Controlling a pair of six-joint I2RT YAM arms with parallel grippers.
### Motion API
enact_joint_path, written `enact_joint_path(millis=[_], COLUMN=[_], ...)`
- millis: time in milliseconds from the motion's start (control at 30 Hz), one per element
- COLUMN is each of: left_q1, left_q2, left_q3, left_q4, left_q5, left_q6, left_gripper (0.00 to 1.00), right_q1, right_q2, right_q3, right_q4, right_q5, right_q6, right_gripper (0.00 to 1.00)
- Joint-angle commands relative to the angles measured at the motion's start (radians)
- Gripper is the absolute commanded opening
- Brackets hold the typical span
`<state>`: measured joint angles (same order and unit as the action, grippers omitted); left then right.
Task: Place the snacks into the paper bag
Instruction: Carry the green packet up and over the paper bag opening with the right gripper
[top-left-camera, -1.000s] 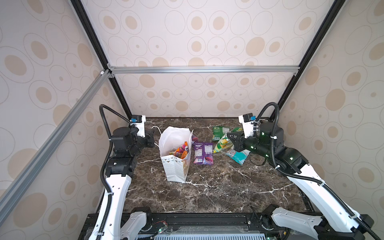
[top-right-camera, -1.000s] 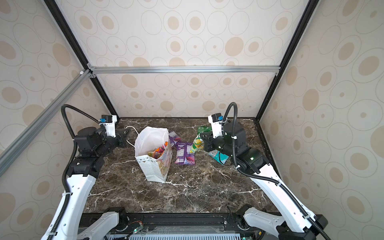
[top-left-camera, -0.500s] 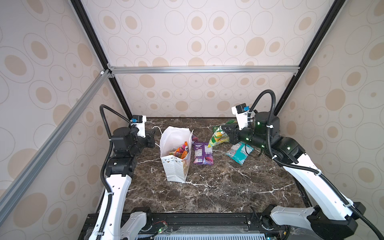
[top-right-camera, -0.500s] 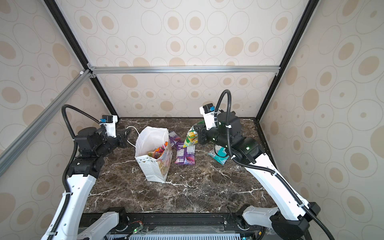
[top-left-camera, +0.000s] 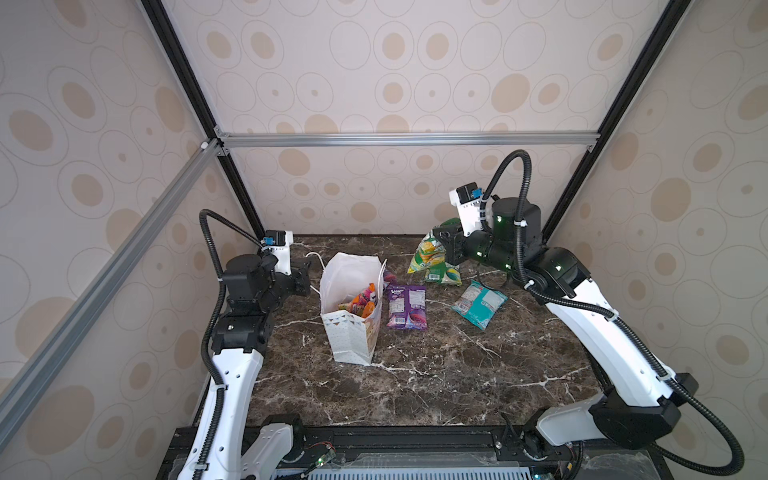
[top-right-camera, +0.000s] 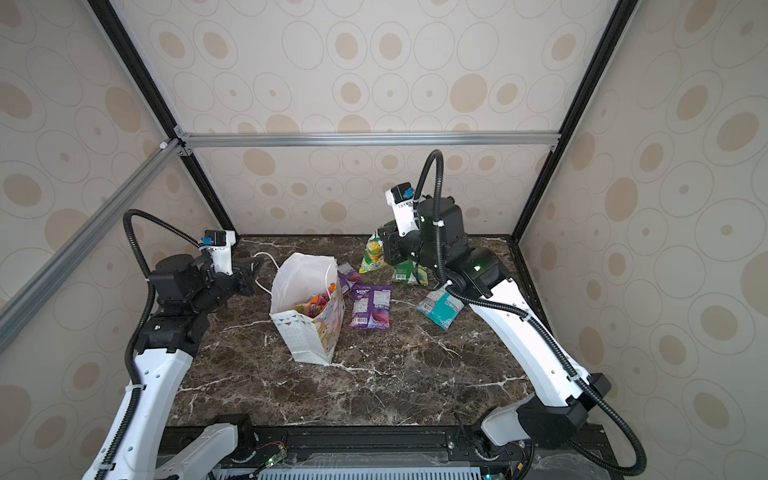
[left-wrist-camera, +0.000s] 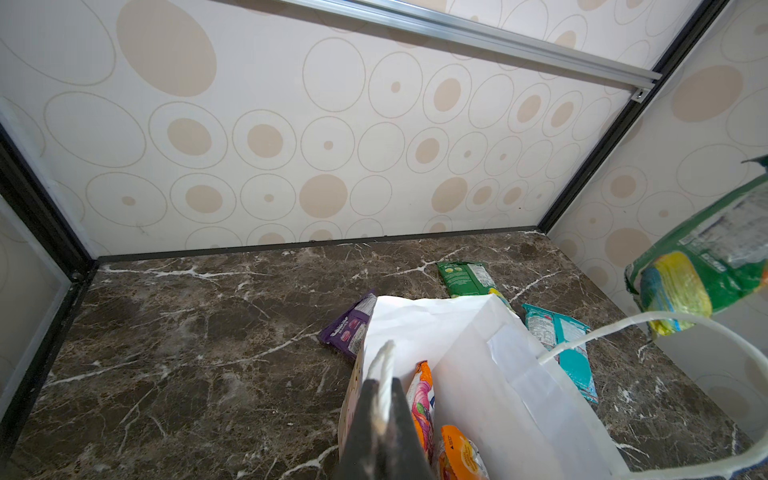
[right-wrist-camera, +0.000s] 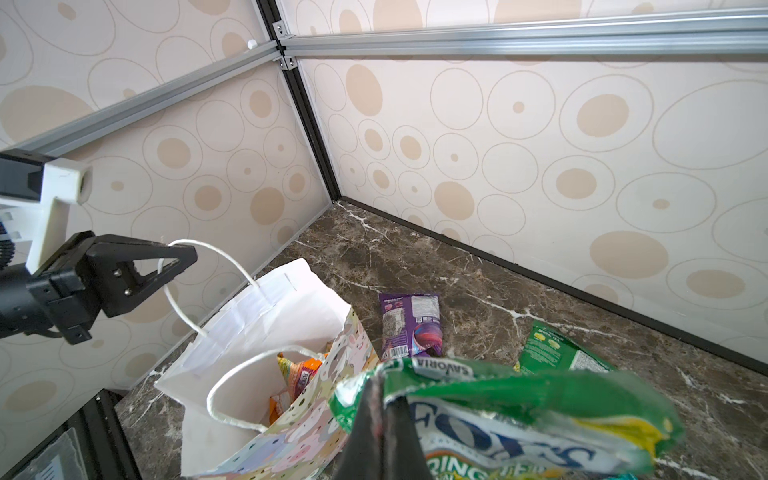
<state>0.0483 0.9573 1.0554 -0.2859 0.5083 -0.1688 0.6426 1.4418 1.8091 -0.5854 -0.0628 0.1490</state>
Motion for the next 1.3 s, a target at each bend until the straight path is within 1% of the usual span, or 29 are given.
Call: enact_joint_path(millis=[0,167,400,533,633,667,767,900,1033,1133,1267], left_q1=[0.007,0.007,0.007,0.007,0.007,0.007,0.007,0.007,0.007,0.007,0.007], left_q2=[-0.013,-0.014,-0.013,-0.006,-0.007,-0.007,-0.008,-0.003,0.004,0.002,0.004], left_q3=[0.008,0.005,0.000,0.002,0.000,0.002,0.001,0.000,0.002,0.002,0.002], left_q4=[0.016,0.017,0.025,0.016,0.019,0.017,0.016,0.020,0.019,0.019,0.018], left_q5=[0.016,0.012,0.024,0.016,0.016,0.015,0.013,0.020,0.023,0.022,0.022], left_q6=[-0.009,-0.009,-0.014,-0.009,-0.011,-0.010,-0.010,-0.013,-0.015,-0.014,-0.014], left_gripper=[0.00,0.00,0.00,0.00,0.00,0.00,0.00,0.00,0.00,0.00,0.00], right_q1=[0.007,0.006,0.006,0.006,0.007,0.006,0.007,0.018,0.045,0.074,0.109], right_q2=[0.028,0.105,0.226,0.318,0.361,0.368,0.389,0.408,0.458,0.487,0.494], right_q3=[0.077,0.173,0.305,0.438,0.483,0.518,0.550,0.582,0.667,0.713,0.729], right_q4=[0.012,-0.004,-0.019,-0.081,-0.096,-0.097,-0.097,-0.093,-0.148,-0.180,-0.175], right_q5=[0.023,0.013,-0.029,-0.059,-0.086,-0.096,-0.134,-0.215,-0.268,-0.267,-0.266], right_q6=[-0.034,-0.045,-0.053,-0.051,-0.046,-0.044,-0.033,-0.039,-0.062,-0.092,-0.129], right_gripper=[0.00,0.00,0.00,0.00,0.00,0.00,0.00,0.00,0.00,0.00,0.00])
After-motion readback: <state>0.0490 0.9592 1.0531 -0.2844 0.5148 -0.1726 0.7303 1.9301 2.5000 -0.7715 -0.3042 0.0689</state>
